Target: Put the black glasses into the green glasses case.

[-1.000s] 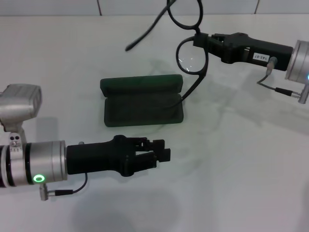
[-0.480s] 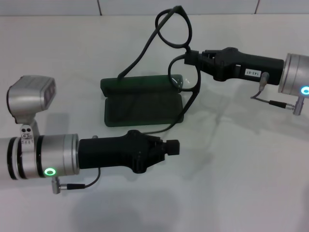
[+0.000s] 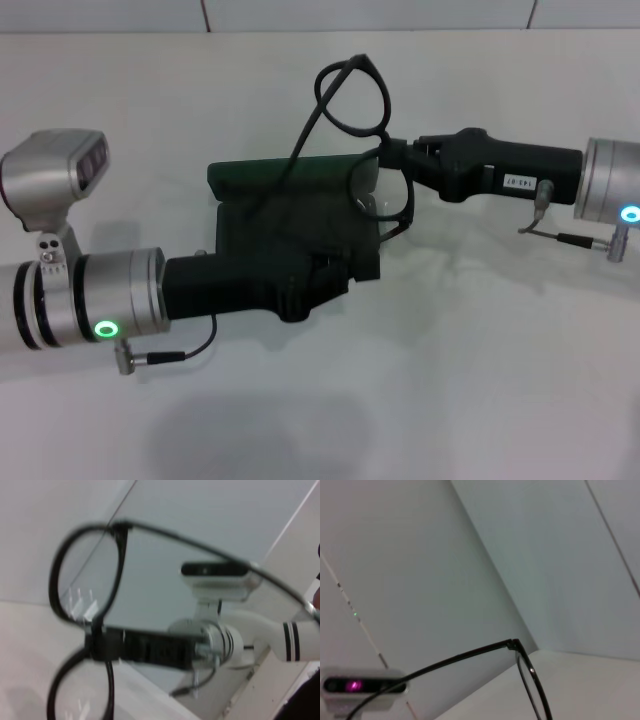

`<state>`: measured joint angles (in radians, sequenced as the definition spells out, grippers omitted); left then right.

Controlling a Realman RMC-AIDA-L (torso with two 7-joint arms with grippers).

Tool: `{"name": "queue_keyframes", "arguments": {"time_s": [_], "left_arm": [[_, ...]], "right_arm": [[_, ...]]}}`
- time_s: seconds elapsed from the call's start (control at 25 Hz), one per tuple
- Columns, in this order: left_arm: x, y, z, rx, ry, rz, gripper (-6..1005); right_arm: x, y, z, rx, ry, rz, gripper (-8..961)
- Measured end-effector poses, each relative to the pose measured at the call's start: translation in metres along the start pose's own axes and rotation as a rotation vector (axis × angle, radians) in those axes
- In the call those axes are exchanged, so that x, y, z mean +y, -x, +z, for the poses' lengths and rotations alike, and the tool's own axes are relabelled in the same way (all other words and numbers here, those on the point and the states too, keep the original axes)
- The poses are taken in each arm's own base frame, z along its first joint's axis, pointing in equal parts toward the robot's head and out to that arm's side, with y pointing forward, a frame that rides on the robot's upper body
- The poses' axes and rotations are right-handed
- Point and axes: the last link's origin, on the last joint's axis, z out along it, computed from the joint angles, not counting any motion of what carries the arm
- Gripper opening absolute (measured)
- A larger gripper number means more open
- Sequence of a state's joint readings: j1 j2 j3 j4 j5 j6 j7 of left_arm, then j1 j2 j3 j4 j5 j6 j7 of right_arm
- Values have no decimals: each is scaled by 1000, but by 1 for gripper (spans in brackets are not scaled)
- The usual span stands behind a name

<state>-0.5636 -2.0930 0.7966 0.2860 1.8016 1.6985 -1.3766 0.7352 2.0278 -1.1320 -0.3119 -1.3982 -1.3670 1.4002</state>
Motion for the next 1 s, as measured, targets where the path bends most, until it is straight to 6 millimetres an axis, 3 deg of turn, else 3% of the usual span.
{"name": "queue_keyframes", "arguments": {"time_s": [0.52,1.0], "left_arm": [[-4,-21,11,20,18,69,-2],[-5,-24,12,9,23,81,-2]], "right_arm": [[18,-9,6,68,121,-59,55],[23,-10,6,77,153,-96,59]]}}
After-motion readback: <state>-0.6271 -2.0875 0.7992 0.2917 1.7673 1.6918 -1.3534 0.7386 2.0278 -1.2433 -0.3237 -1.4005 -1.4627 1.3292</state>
